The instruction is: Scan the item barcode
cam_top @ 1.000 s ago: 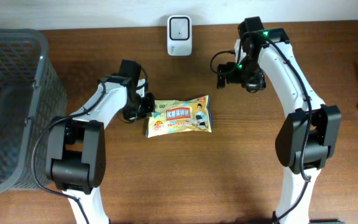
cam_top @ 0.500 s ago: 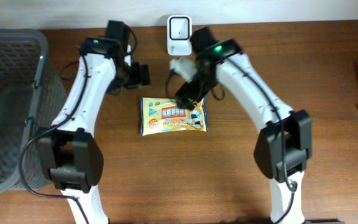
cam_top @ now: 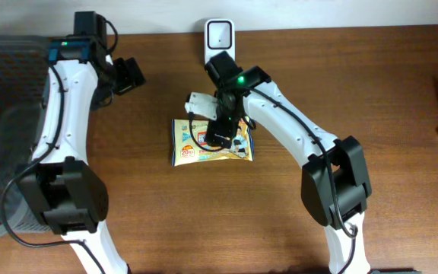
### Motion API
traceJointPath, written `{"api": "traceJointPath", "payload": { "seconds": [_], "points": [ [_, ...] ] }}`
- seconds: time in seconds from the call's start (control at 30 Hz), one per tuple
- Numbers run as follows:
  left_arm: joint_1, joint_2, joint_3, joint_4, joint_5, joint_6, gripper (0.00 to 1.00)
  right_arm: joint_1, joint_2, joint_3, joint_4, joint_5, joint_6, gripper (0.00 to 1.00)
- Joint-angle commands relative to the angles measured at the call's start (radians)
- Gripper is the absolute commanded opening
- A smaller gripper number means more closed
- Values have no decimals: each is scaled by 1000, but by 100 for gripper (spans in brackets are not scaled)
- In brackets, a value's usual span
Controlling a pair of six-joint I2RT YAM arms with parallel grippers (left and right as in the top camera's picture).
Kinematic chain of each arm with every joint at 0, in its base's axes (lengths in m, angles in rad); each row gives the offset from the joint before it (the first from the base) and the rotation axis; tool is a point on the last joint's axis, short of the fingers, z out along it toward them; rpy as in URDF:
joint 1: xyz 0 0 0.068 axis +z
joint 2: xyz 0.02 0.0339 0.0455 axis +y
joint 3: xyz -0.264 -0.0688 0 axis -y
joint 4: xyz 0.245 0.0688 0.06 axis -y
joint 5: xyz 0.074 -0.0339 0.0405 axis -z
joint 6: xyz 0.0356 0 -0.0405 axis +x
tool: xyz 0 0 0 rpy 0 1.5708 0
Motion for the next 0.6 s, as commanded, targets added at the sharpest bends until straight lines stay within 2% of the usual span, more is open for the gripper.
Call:
{"api": "traceJointPath", "payload": {
  "seconds": [0.0,0.3,0.33,0.37,0.43,0.57],
  "points": [
    [2,10,16,-2,15,-16,99,5,30,-36,21,16,-19,99],
    [2,10,16,-1,15,-16,99,6,125,-48,89,29,26,100],
    [2,10,16,-1,15,-16,99,6,128,-50,98,30,43,95],
    [2,10,16,-1,14,-16,99,6,132,-57,111,32,55,84],
    [2,10,16,-2,14,-16,99,5,132,-67,135,47,105,52],
    [2,10,16,-1,15,-16,99,5,132,-71,158,65,223,17]
  ]
}}
